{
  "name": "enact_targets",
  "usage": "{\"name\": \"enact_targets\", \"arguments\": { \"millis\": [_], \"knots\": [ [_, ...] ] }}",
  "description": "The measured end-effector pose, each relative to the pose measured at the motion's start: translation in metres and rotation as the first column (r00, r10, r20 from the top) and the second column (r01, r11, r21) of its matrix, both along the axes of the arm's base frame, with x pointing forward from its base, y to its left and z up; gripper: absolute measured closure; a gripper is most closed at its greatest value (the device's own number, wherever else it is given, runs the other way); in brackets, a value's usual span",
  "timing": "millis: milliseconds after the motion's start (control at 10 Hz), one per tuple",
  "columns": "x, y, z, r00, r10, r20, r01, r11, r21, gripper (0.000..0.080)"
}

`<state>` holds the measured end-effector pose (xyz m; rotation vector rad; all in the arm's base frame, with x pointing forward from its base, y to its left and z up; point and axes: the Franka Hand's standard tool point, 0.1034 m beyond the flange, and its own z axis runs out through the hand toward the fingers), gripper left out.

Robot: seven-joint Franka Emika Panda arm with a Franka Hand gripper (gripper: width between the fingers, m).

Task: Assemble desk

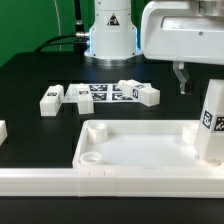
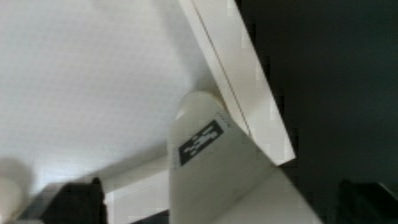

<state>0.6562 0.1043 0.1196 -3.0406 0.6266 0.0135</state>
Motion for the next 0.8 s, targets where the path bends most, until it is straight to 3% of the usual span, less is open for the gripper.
{"name": "enact_targets", "arguments": {
  "millis": [200,600,700,800],
  "knots": [
    [-0.0011,0.0010,0.0003,0.991,0.132,-0.002,-0.132,0.991,-0.008,0.0151],
    [-0.0020,0.0022,-0.0029,0.886,0.464,0.000,-0.464,0.885,-0.021,0.0151],
    [-0.0023,0.0032,-0.0035,0.882,0.471,-0.001,-0.471,0.882,-0.021,0.0151],
    [-0.0023,0.0027,-0.0035,0.883,0.469,-0.001,-0.469,0.883,-0.020,0.0281]
  ]
}}
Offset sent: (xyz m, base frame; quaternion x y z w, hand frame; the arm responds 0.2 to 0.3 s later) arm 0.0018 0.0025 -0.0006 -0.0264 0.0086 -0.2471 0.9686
